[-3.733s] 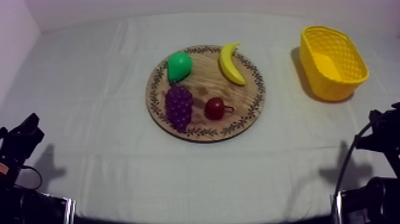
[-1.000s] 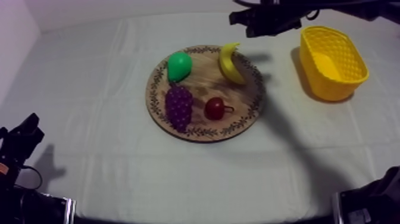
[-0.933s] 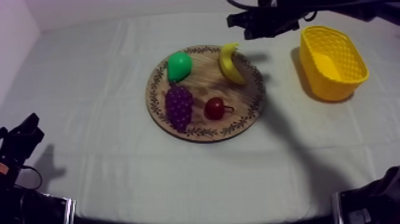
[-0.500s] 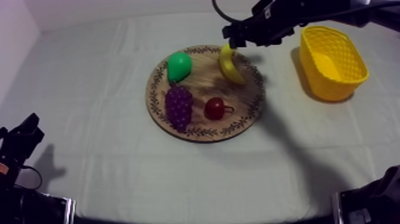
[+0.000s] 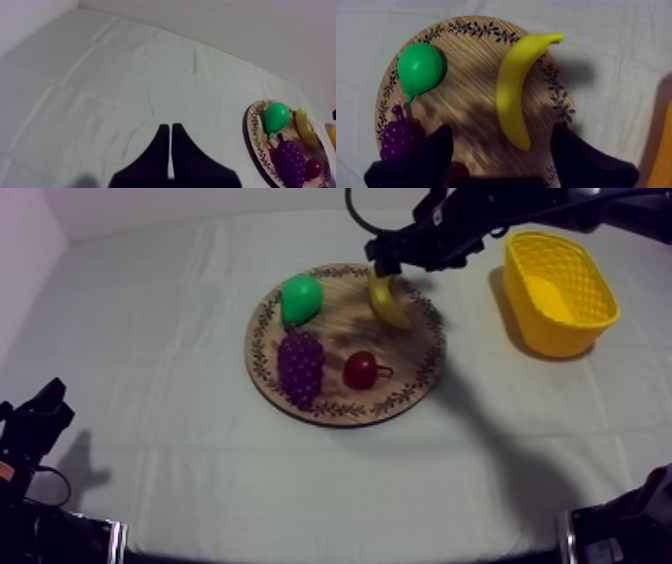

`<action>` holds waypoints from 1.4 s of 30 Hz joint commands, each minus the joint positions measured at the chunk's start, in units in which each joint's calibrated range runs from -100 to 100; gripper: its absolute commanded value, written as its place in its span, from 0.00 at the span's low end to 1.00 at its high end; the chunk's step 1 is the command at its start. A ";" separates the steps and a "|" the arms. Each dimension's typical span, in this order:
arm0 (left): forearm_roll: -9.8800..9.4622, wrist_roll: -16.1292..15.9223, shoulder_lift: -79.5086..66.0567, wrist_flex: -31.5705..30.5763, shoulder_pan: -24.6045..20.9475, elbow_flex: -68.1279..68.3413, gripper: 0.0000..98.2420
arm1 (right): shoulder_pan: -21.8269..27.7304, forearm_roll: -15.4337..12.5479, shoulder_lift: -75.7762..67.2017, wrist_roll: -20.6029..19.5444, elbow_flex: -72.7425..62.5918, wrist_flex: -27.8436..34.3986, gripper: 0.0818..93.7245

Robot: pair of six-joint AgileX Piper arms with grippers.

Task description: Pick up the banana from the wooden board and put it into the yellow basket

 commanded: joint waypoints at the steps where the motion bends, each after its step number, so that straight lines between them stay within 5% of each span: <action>1: 0.01 -0.02 -0.03 0.00 -0.01 0.02 0.00 | -0.01 -0.14 1.69 0.13 -0.60 -0.11 0.59; 29: 0.01 0.03 -0.03 0.00 -0.01 0.02 0.00 | -0.33 -0.36 26.47 1.25 -21.90 3.88 0.54; 42: 0.01 -0.01 -0.03 0.00 -0.01 0.02 0.00 | 0.33 0.07 29.52 1.20 -26.88 6.13 0.25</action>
